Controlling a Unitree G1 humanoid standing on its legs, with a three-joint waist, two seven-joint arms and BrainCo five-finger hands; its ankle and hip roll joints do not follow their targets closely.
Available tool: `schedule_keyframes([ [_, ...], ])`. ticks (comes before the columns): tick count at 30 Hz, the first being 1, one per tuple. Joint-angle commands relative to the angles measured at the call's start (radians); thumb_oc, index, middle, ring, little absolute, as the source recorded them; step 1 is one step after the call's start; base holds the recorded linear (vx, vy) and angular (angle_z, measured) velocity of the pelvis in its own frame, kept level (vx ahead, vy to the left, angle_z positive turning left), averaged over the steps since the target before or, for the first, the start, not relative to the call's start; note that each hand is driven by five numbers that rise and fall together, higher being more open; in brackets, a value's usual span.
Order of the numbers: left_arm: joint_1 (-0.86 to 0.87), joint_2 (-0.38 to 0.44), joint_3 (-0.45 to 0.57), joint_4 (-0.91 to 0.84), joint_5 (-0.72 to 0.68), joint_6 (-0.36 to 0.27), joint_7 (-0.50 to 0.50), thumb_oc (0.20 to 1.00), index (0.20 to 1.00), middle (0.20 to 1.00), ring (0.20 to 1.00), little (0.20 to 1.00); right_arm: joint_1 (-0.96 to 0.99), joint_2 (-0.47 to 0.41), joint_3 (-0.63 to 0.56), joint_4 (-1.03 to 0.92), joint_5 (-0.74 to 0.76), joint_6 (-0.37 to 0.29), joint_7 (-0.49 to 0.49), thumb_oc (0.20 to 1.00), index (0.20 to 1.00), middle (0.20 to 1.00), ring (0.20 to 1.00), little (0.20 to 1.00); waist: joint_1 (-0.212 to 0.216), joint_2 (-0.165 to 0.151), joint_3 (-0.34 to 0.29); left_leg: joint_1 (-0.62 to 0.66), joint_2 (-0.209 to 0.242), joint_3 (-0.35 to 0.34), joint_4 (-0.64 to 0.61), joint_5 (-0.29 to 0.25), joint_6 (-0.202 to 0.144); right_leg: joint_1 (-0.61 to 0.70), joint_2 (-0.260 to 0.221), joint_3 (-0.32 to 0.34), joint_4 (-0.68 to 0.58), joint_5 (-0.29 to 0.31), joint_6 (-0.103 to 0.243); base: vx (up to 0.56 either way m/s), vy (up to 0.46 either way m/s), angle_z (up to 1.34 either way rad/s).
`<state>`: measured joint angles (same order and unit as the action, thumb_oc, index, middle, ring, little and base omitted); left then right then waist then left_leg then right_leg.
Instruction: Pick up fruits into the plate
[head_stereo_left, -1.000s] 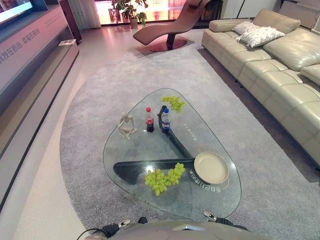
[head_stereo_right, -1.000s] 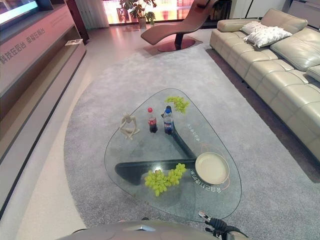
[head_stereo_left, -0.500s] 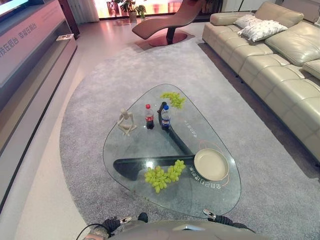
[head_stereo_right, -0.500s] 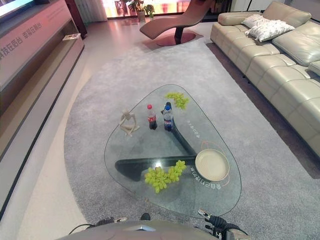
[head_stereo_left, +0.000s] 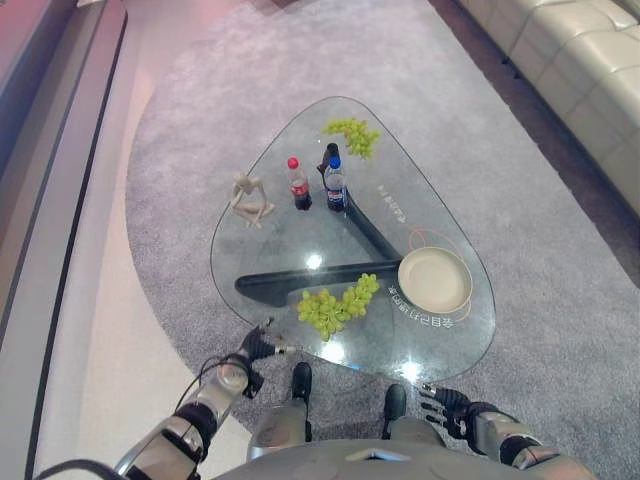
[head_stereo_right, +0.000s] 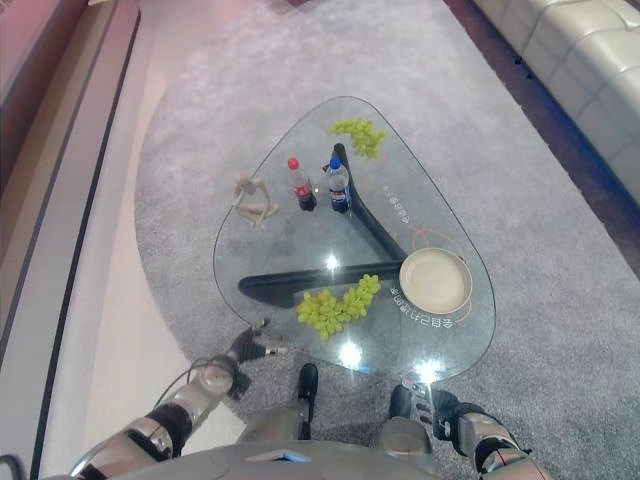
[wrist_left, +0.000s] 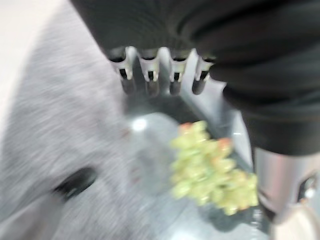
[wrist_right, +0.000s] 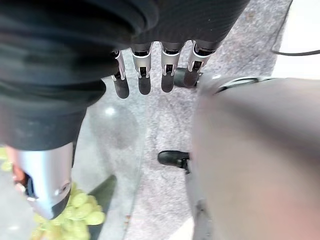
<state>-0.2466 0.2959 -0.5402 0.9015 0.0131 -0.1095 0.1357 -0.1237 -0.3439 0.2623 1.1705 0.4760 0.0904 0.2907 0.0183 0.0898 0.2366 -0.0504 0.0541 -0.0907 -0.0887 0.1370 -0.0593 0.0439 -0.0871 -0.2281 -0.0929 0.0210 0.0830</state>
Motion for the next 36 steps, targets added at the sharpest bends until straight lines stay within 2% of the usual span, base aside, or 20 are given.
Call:
schedule_keyframes([
  [1,-0.108,0.048,-0.034,-0.084,0.068,0.039,0.056,1.000,1.000,1.000,1.000,1.000,-0.053,-0.017,0.046,-0.060,0.059,0.003,0.006,1.000,1.000,1.000,1.000,1.000,-0.008,-0.027,0.071,0.016,-0.092,0.016,0.070,-0.135,0.049,-0.116,0.011,0.091,0.128,-0.010,-0.032,-0.05,0.040,0.00],
  [2,-0.136,0.071,-0.045,-0.141,0.070,0.071,0.057,1.000,1.000,1.000,1.000,1.000,-0.066,-0.023,0.051,-0.073,0.066,0.009,-0.003,1.000,1.000,1.000,1.000,1.000,-0.010,-0.020,0.086,0.003,-0.094,0.010,0.076,-0.131,0.048,-0.127,0.009,0.089,0.133,-0.011,-0.033,0.00,0.000,0.00],
  [7,-0.231,0.141,-0.092,-0.264,0.085,0.126,0.079,1.000,1.000,1.000,1.000,1.000,-0.118,-0.037,0.073,-0.117,0.105,0.020,-0.043,1.000,1.000,1.000,1.000,1.000,-0.019,0.006,0.140,-0.057,-0.100,-0.003,0.098,-0.121,0.045,-0.190,0.006,0.081,0.166,-0.018,-0.041,-0.04,0.007,-0.01],
  [12,-0.349,0.178,-0.130,-0.280,0.110,0.183,0.092,1.000,1.000,1.000,1.000,1.000,-0.191,-0.036,0.106,-0.152,0.126,0.039,-0.073,1.000,1.000,1.000,1.000,1.000,-0.030,0.011,0.196,-0.144,-0.107,-0.009,0.161,-0.118,0.046,-0.283,0.003,0.077,0.239,-0.025,-0.051,-0.04,-0.025,-0.06],
  [16,-0.422,0.174,-0.152,-0.252,0.142,0.215,0.093,1.000,1.000,1.000,1.000,1.000,-0.249,-0.030,0.135,-0.170,0.131,0.050,-0.079,1.000,1.000,1.000,1.000,1.000,-0.034,0.006,0.232,-0.195,-0.113,-0.009,0.196,-0.116,0.048,-0.337,0.000,0.077,0.276,-0.026,-0.053,-0.04,-0.042,-0.09],
  [21,-0.541,0.159,-0.188,-0.187,0.205,0.288,0.110,1.000,1.000,1.000,1.000,1.000,-0.359,-0.004,0.176,-0.204,0.170,0.066,-0.117,1.000,1.000,1.000,1.000,1.000,-0.042,-0.010,0.283,-0.291,-0.121,0.003,0.257,-0.110,0.051,-0.434,-0.002,0.086,0.333,-0.014,-0.046,-0.05,-0.029,-0.07],
  [28,-0.665,0.121,-0.217,-0.052,0.278,0.355,0.126,1.000,1.000,1.000,1.000,1.000,-0.479,0.042,0.175,-0.215,0.273,0.075,-0.189,1.000,1.000,1.000,1.000,1.000,-0.053,-0.032,0.283,-0.446,-0.127,0.031,0.324,-0.105,0.056,-0.598,0.006,0.119,0.410,-0.006,-0.034,-0.04,0.003,-0.05],
  [36,-0.745,0.074,-0.249,0.050,0.342,0.409,0.147,1.000,1.000,1.000,1.000,1.000,-0.538,0.071,0.157,-0.173,0.370,0.069,-0.192,1.000,1.000,1.000,1.000,1.000,-0.066,-0.054,0.283,-0.568,-0.122,0.046,0.393,-0.108,0.055,-0.714,0.031,0.144,0.468,-0.005,-0.034,-0.03,-0.002,-0.09],
])
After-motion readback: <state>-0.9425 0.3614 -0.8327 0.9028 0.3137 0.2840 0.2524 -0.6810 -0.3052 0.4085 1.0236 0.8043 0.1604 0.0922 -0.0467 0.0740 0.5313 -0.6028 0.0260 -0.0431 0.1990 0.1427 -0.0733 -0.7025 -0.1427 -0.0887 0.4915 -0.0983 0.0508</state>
